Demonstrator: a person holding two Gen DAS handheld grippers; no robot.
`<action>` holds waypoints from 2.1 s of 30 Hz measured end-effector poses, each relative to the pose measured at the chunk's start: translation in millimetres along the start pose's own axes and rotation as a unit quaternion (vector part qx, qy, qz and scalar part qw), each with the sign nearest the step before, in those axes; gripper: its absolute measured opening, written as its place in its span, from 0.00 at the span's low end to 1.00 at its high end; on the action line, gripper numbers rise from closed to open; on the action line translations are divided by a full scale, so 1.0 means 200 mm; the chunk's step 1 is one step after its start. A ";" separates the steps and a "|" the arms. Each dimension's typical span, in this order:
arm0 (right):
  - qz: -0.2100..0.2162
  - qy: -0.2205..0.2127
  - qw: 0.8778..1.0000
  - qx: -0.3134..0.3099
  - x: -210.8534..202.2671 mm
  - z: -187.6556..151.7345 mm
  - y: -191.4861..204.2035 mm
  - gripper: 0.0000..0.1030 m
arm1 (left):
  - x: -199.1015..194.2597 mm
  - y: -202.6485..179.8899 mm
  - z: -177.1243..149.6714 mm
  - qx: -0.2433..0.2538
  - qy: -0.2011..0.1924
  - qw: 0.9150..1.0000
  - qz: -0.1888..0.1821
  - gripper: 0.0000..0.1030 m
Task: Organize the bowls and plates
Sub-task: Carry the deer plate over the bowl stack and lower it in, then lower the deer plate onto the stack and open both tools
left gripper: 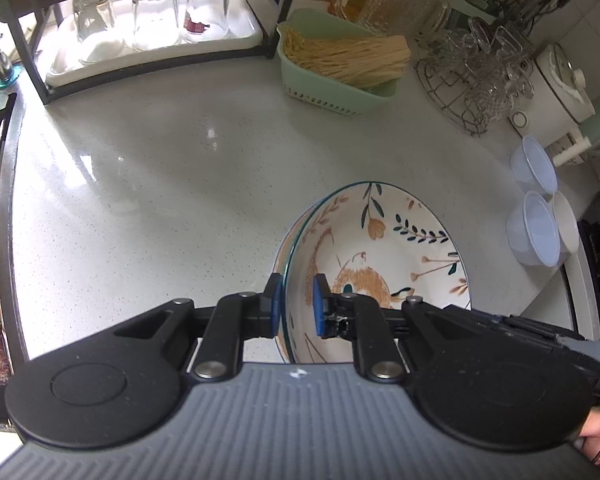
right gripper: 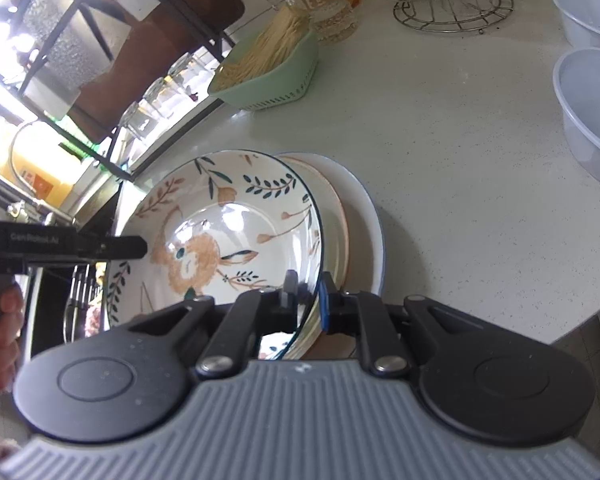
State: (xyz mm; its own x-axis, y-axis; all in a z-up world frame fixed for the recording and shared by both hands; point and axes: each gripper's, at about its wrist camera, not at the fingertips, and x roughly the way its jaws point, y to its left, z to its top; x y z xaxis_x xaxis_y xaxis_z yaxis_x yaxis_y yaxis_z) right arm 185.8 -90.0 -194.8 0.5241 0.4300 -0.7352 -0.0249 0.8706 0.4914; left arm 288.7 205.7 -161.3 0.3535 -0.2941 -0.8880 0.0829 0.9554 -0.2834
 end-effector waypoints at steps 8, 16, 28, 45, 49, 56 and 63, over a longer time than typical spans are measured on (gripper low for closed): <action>-0.010 0.008 1.000 -0.017 0.04 0.03 0.01 0.14 | 0.02 -0.01 -0.04 -0.001 0.005 1.000 0.028 0.17; -0.026 0.003 0.999 -0.035 0.03 0.03 0.05 0.15 | 0.05 -0.04 -0.05 0.014 0.013 0.999 0.050 0.17; -0.049 -0.019 0.998 -0.044 0.03 0.05 0.07 0.15 | 0.10 -0.05 0.02 0.023 0.012 0.998 0.053 0.17; -0.113 -0.014 0.981 -0.155 -0.01 0.10 0.20 0.16 | 0.13 -0.02 0.01 -0.037 -0.009 0.999 0.019 0.17; -0.116 -0.003 0.979 -0.167 0.00 0.13 0.19 0.16 | 0.13 -0.04 0.02 -0.044 -0.018 0.999 0.015 0.17; -0.112 -0.014 0.977 -0.179 -0.04 0.14 0.19 0.15 | 0.10 -0.07 0.04 -0.049 -0.035 0.998 0.012 0.17; -0.085 -0.044 0.983 -0.154 -0.09 0.19 0.17 0.14 | 0.01 -0.12 0.04 -0.051 -0.064 0.997 0.013 0.17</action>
State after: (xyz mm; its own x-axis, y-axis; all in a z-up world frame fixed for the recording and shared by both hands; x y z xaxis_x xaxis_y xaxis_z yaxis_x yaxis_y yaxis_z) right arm 207.7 -77.2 -147.6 0.6137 0.2616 -0.7450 -0.1800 0.9650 0.1906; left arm 295.1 182.2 -153.5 0.4702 -0.2581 -0.8439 -0.0211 0.9527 -0.3032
